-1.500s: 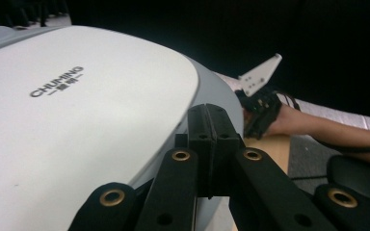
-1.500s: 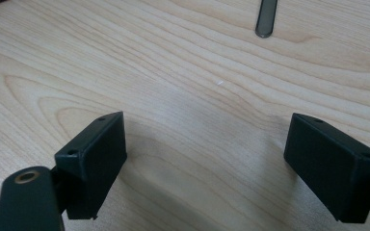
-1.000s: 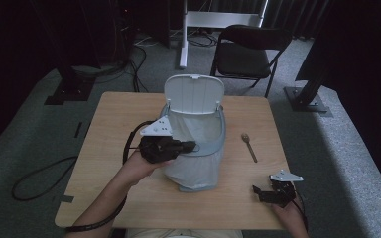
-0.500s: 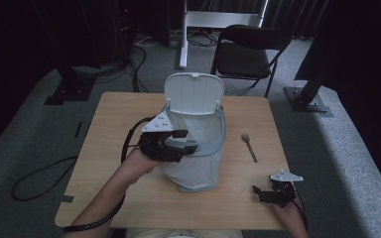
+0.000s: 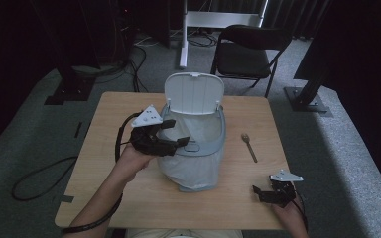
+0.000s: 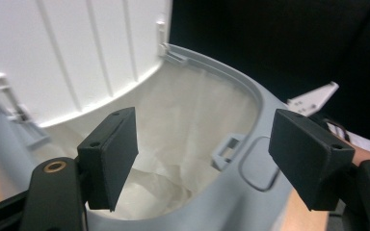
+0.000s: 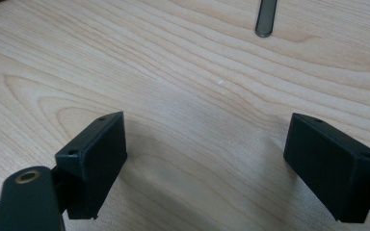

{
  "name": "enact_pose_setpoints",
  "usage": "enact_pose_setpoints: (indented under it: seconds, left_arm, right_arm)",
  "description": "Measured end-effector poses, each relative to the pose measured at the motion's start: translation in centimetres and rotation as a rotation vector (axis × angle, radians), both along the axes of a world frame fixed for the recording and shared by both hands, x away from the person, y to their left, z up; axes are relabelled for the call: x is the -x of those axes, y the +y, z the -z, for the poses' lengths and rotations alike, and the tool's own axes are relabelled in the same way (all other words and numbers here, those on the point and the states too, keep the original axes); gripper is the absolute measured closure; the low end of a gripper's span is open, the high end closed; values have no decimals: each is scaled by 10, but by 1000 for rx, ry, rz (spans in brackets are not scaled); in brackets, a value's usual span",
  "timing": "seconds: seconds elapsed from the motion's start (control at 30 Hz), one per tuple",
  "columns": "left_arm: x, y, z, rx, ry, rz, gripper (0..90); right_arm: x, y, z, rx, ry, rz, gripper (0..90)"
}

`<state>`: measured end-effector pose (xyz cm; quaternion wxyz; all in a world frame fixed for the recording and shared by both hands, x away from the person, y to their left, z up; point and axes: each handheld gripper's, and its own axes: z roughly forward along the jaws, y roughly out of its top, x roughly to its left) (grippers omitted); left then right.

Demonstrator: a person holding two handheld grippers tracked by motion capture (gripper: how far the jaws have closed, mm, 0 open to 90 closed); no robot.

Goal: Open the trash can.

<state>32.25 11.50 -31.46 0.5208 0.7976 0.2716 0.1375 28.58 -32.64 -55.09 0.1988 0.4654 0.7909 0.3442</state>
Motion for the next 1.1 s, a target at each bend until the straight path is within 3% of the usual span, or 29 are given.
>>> enact_pose_setpoints:
  seconds: [0.13, 0.2, 0.27, 0.33, 0.47, 0.77, 0.93, 1.1]
  left_arm:
    - [-2, 5, 2, 5, 16, -2, 185]
    - [-3, 8, 2, 10, 11, -26, 169]
    - [-4, 13, 1, 36, 5, -50, 98]
    - [-6, 19, 0, 66, 4, -80, 98]
    - [-9, 26, 1, 54, 25, -97, 9]
    - [-10, 32, 8, 6, 12, -168, 0]
    - [-10, 38, 11, 37, -8, -203, 0]
    - [-9, 43, 16, 29, -21, -222, 0]
  right_arm:
    - [0, 0, 0, 0, 0, 0, 143]
    - [0, 0, 0, 0, 0, 0, 143]
    - [0, 0, 0, 0, 0, 0, 143]
    - [0, 0, 0, 0, 0, 0, 143]
    - [0, 0, 0, 0, 0, 0, 143]
    - [0, 0, 0, 0, 1, 0, 142]
    - [0, 0, 0, -1, 1, 0, 142]
    - [0, 0, 0, 0, 0, 0, 142]
